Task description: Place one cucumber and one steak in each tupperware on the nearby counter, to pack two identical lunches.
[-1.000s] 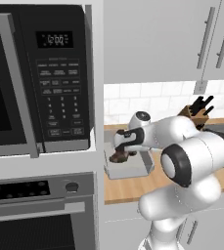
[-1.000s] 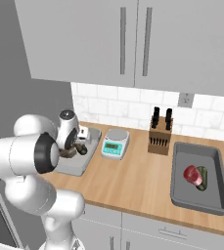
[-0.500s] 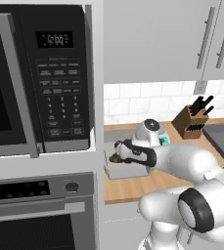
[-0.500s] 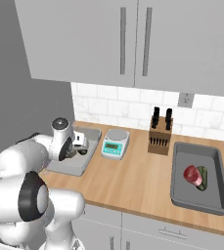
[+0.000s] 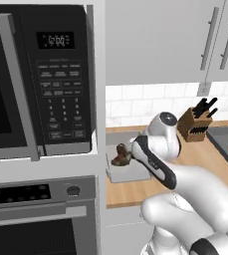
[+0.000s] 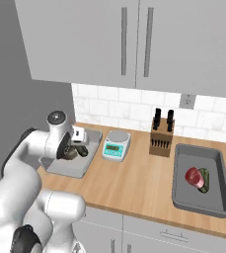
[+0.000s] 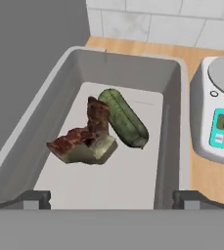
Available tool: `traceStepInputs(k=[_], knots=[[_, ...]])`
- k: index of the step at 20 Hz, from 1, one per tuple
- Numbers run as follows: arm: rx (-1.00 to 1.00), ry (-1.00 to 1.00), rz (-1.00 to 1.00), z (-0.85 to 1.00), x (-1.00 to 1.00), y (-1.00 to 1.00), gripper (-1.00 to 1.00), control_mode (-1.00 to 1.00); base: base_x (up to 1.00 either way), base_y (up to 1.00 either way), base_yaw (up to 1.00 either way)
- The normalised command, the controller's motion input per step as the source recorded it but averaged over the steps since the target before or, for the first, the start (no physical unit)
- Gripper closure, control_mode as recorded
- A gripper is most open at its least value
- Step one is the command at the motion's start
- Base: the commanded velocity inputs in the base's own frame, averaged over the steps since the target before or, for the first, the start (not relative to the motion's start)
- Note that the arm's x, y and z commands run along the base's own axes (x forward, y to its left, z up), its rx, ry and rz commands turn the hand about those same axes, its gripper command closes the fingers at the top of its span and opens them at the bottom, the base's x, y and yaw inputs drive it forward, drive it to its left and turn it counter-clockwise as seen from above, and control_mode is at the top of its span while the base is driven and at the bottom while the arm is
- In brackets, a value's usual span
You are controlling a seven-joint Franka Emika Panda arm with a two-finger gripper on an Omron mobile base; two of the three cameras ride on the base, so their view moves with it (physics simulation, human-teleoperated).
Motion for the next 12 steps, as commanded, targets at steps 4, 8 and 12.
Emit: traceStepInputs(k=[4,8,12], knots=[[0.00,0.00,0.00,0.33,-0.51,-0.12,-1.00,-1.00,0.00,0.00,0.00],[0.00,0.00,0.00,0.29,-0.59,-0.16,-1.00,-1.00,0.00,0.00,0.00],[0.02,0.00,0.00,0.22,-0.65,-0.21,-1.00,-1.00,0.00,0.00,0.00]])
